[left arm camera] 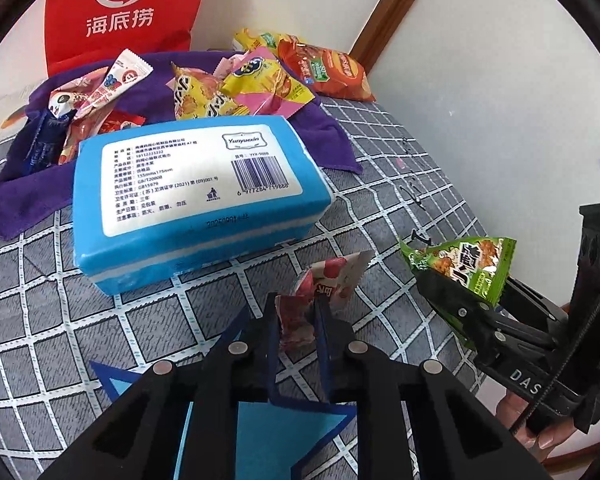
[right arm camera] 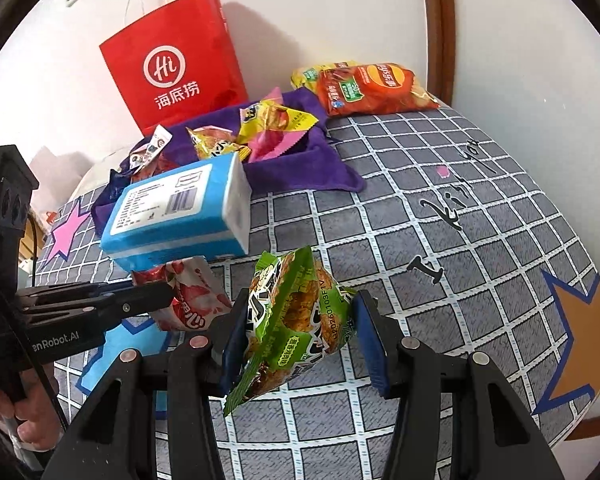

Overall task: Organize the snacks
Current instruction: 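Lift both held packets and carry them over the purple towel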

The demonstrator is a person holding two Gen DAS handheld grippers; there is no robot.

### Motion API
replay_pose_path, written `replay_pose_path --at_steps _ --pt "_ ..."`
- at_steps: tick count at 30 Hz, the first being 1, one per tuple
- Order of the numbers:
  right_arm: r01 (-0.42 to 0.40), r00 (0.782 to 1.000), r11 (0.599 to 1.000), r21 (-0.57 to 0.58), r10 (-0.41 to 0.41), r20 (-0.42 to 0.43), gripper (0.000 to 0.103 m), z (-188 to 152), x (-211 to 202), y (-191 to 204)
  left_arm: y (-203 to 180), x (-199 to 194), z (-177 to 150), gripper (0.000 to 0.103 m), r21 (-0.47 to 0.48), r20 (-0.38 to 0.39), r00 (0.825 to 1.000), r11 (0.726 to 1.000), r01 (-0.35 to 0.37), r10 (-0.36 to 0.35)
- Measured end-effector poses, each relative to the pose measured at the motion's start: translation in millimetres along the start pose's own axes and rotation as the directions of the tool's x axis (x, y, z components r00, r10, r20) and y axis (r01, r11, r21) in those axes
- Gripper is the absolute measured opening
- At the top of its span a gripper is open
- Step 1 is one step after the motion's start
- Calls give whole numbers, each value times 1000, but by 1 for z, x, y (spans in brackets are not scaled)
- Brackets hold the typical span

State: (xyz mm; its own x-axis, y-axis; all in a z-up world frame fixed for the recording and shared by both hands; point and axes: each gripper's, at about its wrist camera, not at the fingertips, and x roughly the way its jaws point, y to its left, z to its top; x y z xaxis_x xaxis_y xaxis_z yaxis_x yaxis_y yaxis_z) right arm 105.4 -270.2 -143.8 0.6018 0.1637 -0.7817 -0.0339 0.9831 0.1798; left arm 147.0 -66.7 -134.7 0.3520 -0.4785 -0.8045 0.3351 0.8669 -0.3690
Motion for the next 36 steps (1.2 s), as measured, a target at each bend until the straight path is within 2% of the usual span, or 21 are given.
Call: replay_pose_path --at_steps 10,17,24,30,36 --pt "-2 1000 1000 -16 2 27 50 22 -11 9 -4 -37 16 15 17 69 997 1000 14 -15" --pt "23 998 998 -60 -19 55 50 59 -13 26 5 -66 43 15 10 133 990 999 -42 40" --pt "-5 996 995 -100 14 84 50 96 -9 41 23 -87 78 15 -23 192 976 995 -102 104" --pt "-39 994 992 -120 50 95 50 127 -2 55 38 -91 103 15 -44 216 967 991 -129 135" --pt "-38 993 987 -156 55 104 50 160 9 71 58 -90 123 15 -85 229 961 987 -138 154"
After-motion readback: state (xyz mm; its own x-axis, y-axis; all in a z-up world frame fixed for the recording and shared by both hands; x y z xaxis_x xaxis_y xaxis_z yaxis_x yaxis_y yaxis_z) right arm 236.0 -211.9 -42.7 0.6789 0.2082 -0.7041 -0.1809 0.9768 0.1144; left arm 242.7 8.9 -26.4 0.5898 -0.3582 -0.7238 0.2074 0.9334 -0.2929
